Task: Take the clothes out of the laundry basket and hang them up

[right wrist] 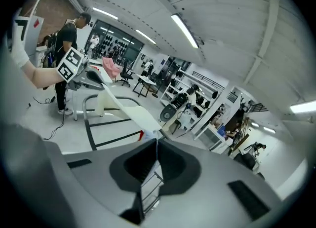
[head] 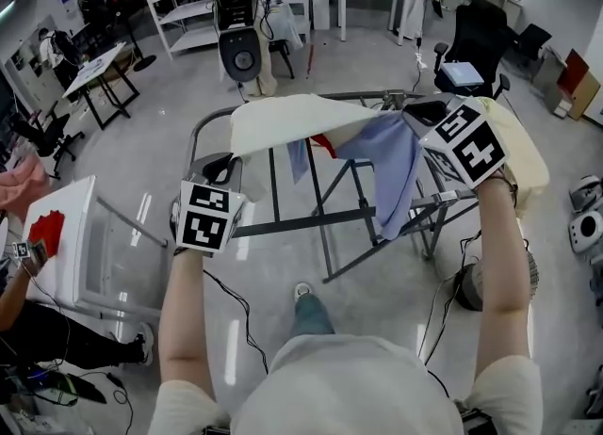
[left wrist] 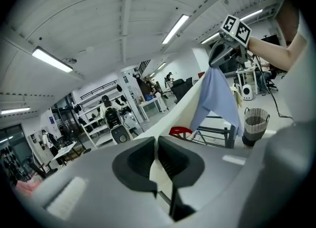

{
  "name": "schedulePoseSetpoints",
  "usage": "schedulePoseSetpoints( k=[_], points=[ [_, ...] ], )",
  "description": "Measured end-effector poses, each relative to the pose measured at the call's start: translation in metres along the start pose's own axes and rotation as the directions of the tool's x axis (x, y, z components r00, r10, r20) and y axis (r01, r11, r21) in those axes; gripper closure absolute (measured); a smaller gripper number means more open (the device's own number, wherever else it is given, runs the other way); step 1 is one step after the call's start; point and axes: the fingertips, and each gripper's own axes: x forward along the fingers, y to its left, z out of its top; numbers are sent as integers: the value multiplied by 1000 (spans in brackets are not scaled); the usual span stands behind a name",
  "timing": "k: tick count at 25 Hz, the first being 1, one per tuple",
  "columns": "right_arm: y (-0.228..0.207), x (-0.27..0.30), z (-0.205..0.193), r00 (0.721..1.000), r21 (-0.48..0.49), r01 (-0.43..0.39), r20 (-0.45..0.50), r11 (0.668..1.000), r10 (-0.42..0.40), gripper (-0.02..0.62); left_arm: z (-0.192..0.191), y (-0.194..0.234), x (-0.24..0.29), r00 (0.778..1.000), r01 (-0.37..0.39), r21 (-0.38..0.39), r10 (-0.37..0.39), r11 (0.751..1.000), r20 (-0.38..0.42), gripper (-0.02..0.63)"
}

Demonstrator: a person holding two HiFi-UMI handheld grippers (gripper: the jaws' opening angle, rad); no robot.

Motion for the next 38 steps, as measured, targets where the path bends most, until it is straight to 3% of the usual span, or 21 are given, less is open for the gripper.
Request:
schedulePoseSetpoints(
  k=[4, 8, 16, 18, 21, 24, 25, 26, 27, 30, 32, 35, 36, 38],
  points=[
    [59, 2, -5, 993, 20, -110, 50, 994, 109, 581, -26, 18, -25, 996, -89, -33, 88, 995, -31, 581],
    [131, 13, -6, 968, 2, -240, 80, 971, 239, 581, -67, 39, -55, 977, -191, -52, 185, 980, -106, 581],
    [255, 43, -31, 889, 47, -457, 59, 888, 454, 580, -180, 32, -72, 928, -250, -50, 225, 967, -296, 581],
    [278, 46, -47, 879, 88, -476, 61, 875, 473, 580, -200, 18, -76, 924, -243, -50, 215, 969, -315, 581],
    [295, 51, -70, 899, 193, -438, 108, 878, 425, 574, -223, -4, -77, 923, -256, -72, 222, 964, -314, 574],
    [304, 44, -88, 919, 320, -394, 151, 862, 364, 516, -242, -26, -85, 919, -288, -161, 225, 944, -325, 528],
    [307, 38, -92, 923, 351, -385, 163, 854, 349, 498, -246, -37, -89, 923, -284, -211, 207, 935, -324, 475],
    [310, 30, -96, 926, 378, -378, 181, 845, 332, 495, -246, -48, -94, 932, -273, -264, 186, 925, -312, 419],
    [313, 22, -100, 927, 404, -374, 204, 835, 316, 495, -243, -60, -100, 943, -256, -316, 165, 914, -289, 405],
    [322, -2, -105, 920, 470, -380, 276, 796, 277, 454, -225, -102, -113, 980, -160, -477, 82, 864, -181, 409],
    [319, -18, -105, 918, 504, -372, 322, 779, 230, 442, -201, -132, -115, 996, -49, -577, -1, 815, -86, 456],
    [304, -41, -107, 913, 563, -340, 390, 753, 120, 470, -161, -174, -110, 992, 126, -668, -114, 733, 62, 519],
    [301, -49, -108, 909, 582, -332, 407, 743, 88, 493, -150, -187, -111, 985, 168, -676, -141, 717, 95, 548],
    [297, -63, -109, 906, 602, -312, 421, 735, 39, 545, -133, -208, -115, 973, 231, -660, -184, 714, 142, 581]
  ],
)
